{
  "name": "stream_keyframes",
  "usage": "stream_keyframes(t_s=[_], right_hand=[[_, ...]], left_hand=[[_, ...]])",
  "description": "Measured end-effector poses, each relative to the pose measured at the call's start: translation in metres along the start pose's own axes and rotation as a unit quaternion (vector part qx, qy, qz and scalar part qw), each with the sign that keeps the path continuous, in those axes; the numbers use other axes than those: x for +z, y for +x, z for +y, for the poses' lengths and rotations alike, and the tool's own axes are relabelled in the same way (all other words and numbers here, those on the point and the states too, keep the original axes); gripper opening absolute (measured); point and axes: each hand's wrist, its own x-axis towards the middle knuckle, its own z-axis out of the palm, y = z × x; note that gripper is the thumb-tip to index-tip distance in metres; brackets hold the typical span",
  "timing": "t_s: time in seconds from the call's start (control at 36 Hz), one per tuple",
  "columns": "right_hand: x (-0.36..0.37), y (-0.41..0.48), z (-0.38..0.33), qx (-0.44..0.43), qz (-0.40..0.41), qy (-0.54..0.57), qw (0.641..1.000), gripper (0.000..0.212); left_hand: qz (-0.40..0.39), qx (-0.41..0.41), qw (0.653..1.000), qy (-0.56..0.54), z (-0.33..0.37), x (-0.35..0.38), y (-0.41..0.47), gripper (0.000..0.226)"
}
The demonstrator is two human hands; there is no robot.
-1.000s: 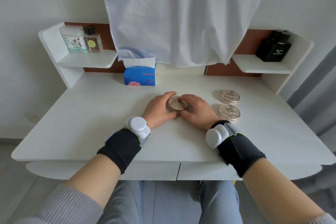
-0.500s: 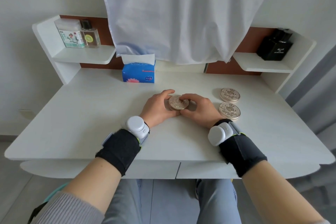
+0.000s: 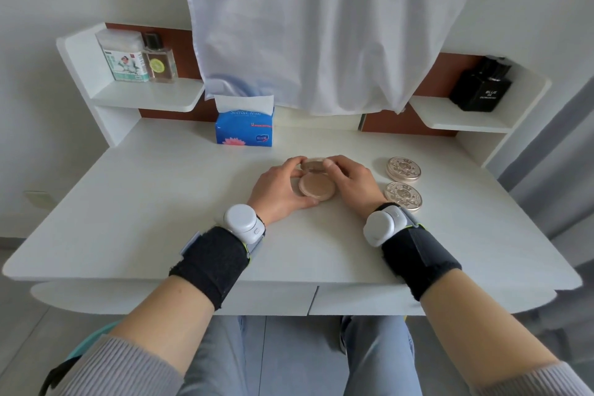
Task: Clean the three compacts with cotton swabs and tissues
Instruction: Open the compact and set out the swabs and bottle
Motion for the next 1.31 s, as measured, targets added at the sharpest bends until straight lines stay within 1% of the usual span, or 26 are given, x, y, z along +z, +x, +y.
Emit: stream_keyframes(t_s=[0.08, 0.17, 0.33, 0.42, 0.47, 0.64, 0.75, 0.83, 0.94, 1.06, 1.14, 1.22, 1.31], right_hand=[[0.005, 0.007, -0.001, 0.01, 0.01, -0.03, 0.999, 0.034], [0.008, 0.013, -0.003, 0.018, 0.022, -0.045, 0.999, 0.039], [0.01, 0.021, -0.003, 0.059, 0.037, -0.016, 0.997, 0.04], [0.008, 0.025, -0.002, 0.073, 0.056, -0.005, 0.996, 0.035], [0.007, 0.026, 0.0, 0.079, 0.067, 0.004, 0.995, 0.033], [0.008, 0.026, 0.003, 0.082, 0.078, 0.005, 0.994, 0.038], [0.003, 0.022, 0.001, 0.085, 0.102, 0.065, 0.989, 0.023], [0.0, 0.018, 0.0, 0.095, 0.151, 0.128, 0.976, 0.023], [-0.002, 0.008, 0.001, 0.109, 0.207, 0.15, 0.961, 0.024], [0.0, -0.007, -0.002, 0.095, 0.249, 0.132, 0.955, 0.024], [0.005, -0.015, -0.007, 0.068, 0.266, 0.096, 0.957, 0.023], [0.01, -0.019, -0.015, 0.021, 0.28, 0.061, 0.958, 0.019], [0.018, -0.02, -0.026, -0.047, 0.289, 0.025, 0.956, 0.018]], left_hand=[[0.009, -0.001, 1.0, 0.005, 0.003, 0.001, -0.002, 0.095], [0.024, -0.003, 1.0, 0.005, 0.005, 0.003, -0.005, 0.097], [0.031, -0.01, 0.999, 0.01, 0.004, 0.004, -0.005, 0.102], [0.027, -0.005, 0.999, 0.016, 0.005, 0.004, -0.004, 0.104], [0.026, -0.004, 0.999, 0.018, 0.005, 0.004, -0.004, 0.105], [0.028, -0.008, 0.999, 0.019, 0.003, 0.005, -0.003, 0.106], [0.031, -0.004, 0.999, 0.023, 0.004, 0.005, -0.003, 0.105], [0.03, -0.002, 0.999, 0.038, 0.004, 0.005, -0.003, 0.105], [0.038, 0.009, 0.997, 0.059, 0.006, 0.005, -0.005, 0.103], [0.045, 0.025, 0.996, 0.069, 0.01, 0.004, -0.008, 0.098], [0.042, 0.028, 0.996, 0.069, 0.011, 0.004, -0.009, 0.1], [0.033, 0.026, 0.996, 0.075, 0.01, 0.003, -0.01, 0.101], [0.02, 0.026, 0.997, 0.064, 0.009, 0.001, -0.009, 0.102]])
